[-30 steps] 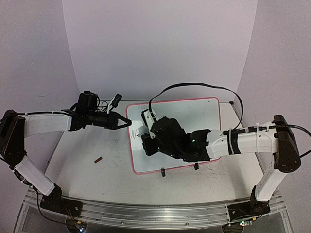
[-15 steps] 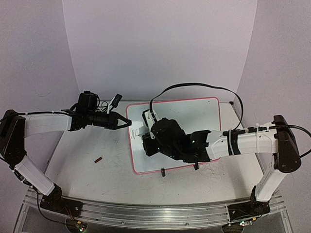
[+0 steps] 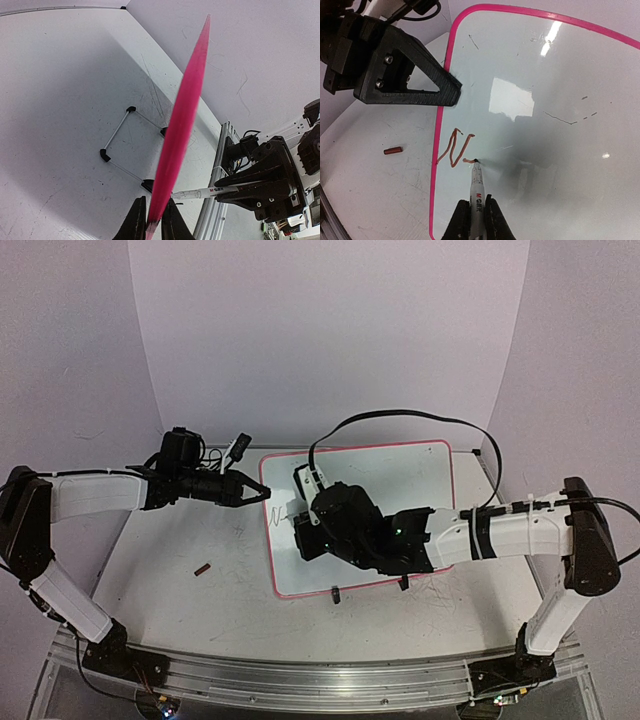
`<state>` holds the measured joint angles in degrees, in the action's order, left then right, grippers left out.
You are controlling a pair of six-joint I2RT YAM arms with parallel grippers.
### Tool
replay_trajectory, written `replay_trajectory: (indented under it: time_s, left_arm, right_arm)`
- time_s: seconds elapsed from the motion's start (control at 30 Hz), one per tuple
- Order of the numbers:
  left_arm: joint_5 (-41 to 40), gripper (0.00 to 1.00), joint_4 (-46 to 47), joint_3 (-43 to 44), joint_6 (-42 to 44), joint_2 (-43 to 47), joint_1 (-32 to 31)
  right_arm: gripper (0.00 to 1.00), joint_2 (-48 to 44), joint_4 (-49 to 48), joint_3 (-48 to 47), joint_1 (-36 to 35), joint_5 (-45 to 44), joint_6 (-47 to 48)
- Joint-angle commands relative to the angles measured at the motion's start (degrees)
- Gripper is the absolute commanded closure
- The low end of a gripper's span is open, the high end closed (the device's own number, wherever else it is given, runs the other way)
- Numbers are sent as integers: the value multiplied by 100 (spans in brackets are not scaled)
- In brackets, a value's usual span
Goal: Write a sentence on the whiteboard
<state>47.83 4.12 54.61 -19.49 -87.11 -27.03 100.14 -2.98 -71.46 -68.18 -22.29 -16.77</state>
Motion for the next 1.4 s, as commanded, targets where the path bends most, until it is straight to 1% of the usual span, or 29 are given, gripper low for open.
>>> replay_trajectory:
  time_s: [0.0,0.83,1.37]
  left_arm:
    - [172,89,152,22,-3,10,-22]
    - [178,89,158,17,-3,19,-24]
    - [185,89,155,16,-3,18,-22]
  right_arm:
    - [100,12,-106,-155,66,-138,75]
    - [100,303,-161,-255,62,133,79]
    - [100,27,-38,216,45,148,-208]
